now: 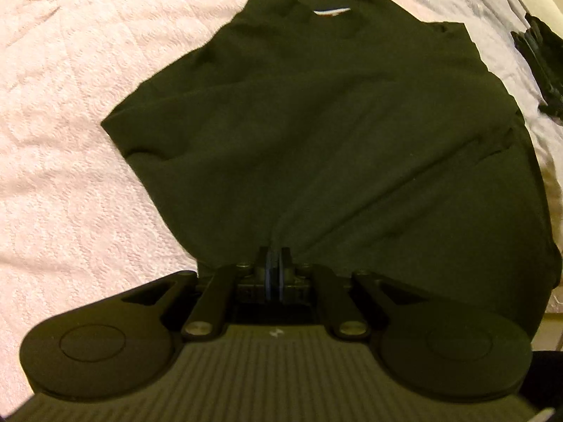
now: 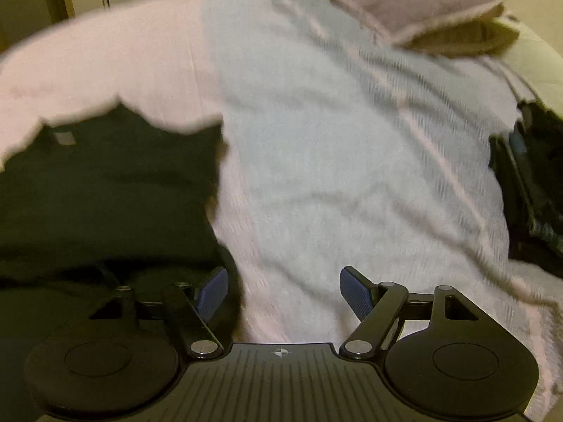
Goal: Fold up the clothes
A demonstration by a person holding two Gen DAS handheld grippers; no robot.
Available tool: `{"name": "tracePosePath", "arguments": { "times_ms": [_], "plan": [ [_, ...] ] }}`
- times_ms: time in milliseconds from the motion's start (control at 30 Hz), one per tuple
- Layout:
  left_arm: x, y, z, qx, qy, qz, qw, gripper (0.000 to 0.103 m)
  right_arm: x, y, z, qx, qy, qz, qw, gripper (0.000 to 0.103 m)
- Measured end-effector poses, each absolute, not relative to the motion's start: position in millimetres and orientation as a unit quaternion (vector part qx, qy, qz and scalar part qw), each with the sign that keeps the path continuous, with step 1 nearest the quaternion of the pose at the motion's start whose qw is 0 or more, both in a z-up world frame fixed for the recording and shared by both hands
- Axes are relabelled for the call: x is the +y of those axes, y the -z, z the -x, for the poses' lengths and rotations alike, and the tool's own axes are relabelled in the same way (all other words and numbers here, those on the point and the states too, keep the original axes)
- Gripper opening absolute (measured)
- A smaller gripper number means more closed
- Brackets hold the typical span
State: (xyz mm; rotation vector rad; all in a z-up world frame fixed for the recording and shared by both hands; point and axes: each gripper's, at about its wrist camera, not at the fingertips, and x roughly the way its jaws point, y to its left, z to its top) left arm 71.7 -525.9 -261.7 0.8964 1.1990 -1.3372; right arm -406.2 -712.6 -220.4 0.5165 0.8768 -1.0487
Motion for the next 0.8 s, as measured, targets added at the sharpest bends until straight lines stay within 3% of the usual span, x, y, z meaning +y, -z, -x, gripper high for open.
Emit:
{"name": "tracePosePath", "arguments": {
  "times_ms": [100,167,200,400,500,733,767,800],
  "plan": [
    [-527.2,260.8,-71.2,0.509,0.560,-0.377,0.534,0.002,-729.7,210.1,388.5,0.367,0.447,-0.237,0.781,0.074],
    [-528.1,260.1,-70.8,0.513,0.558,-0.377,0.532,0.002,-749.2,218.4,369.6,0.361,0.417,-0.249,0.796,0.060],
    [-528.5,259.8,-70.7,0.515,0.558,-0.377,0.531,0.002,-759.4,223.4,359.7,0.359,0.402,-0.256,0.803,0.047],
    [-521.7,254.2,-70.5,0.518,0.556,-0.376,0.531,0.003,-833.7,283.5,307.4,0.389,0.398,-0.297,0.775,0.045],
    [-518.2,257.2,-67.2,0.518,0.554,-0.379,0.530,0.003,-865.1,296.8,292.2,0.391,0.386,-0.314,0.775,0.010],
    [-509.1,260.2,-64.8,0.516,0.550,-0.372,0.541,0.004,-892.8,264.5,299.8,0.340,0.402,-0.300,0.796,0.012],
    [-507.2,258.8,-65.7,0.515,0.549,-0.368,0.546,0.006,-888.6,256.9,306.1,0.333,0.408,-0.294,0.797,0.014],
    [-505.0,256.6,-66.9,0.513,0.548,-0.363,0.552,0.006,-880.1,250.0,313.2,0.328,0.412,-0.288,0.800,0.024]
  ]
}}
